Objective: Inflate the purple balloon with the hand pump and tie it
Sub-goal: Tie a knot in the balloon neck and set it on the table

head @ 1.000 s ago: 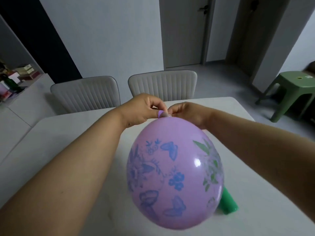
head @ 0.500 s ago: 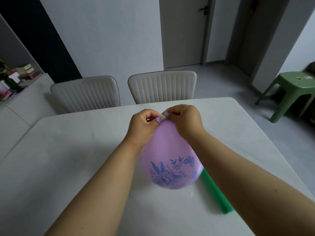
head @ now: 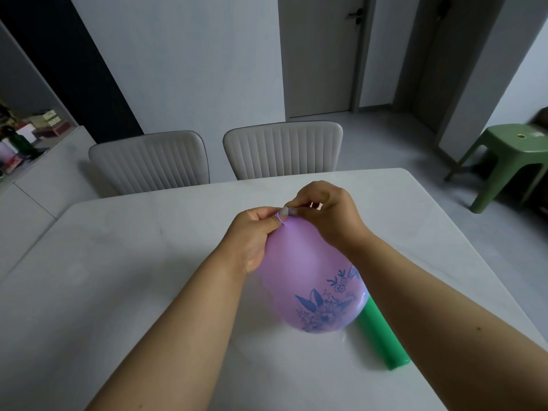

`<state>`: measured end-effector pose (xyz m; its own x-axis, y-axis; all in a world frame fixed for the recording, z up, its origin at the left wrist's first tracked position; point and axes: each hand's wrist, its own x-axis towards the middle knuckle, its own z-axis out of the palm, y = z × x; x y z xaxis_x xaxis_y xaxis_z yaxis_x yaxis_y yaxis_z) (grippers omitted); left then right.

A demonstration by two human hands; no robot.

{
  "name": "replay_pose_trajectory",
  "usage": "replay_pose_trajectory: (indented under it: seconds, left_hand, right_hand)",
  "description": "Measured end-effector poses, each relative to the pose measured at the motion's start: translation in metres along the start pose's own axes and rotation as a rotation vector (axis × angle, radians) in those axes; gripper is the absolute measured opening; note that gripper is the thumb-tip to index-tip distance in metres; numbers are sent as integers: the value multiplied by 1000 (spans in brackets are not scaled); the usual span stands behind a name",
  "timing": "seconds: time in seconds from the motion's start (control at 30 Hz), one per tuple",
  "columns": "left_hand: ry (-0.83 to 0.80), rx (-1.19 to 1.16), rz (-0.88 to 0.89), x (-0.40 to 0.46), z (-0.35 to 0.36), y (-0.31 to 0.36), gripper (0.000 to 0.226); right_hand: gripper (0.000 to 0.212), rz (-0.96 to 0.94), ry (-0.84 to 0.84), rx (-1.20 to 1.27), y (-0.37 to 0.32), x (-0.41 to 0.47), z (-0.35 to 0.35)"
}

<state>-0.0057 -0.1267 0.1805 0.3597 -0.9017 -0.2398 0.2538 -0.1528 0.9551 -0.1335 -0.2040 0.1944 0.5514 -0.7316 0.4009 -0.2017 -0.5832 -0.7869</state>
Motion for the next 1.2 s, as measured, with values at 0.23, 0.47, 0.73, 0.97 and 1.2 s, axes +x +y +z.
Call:
replay_pose_trajectory:
  seconds: [0.23, 0.47, 0.73, 0.97, 1.2]
  left_hand:
    - [142, 39, -15, 2, 4, -3, 11]
    - [411, 299, 163, 4, 15, -14, 20]
    - [440, 33, 151, 4, 23, -19, 11]
    - [462, -179, 99, 3, 32, -24, 11]
    - [450, -172, 109, 0, 36, -23, 15]
  right_hand:
    - [15, -19, -96, -157, 1, 6, 1]
    - [14, 158, 13, -133, -38, -9, 9]
    - [21, 244, 123, -209, -23, -24, 32]
    - [15, 227, 104, -255, -13, -24, 34]
    - [8, 178, 132, -253, -9, -18, 33]
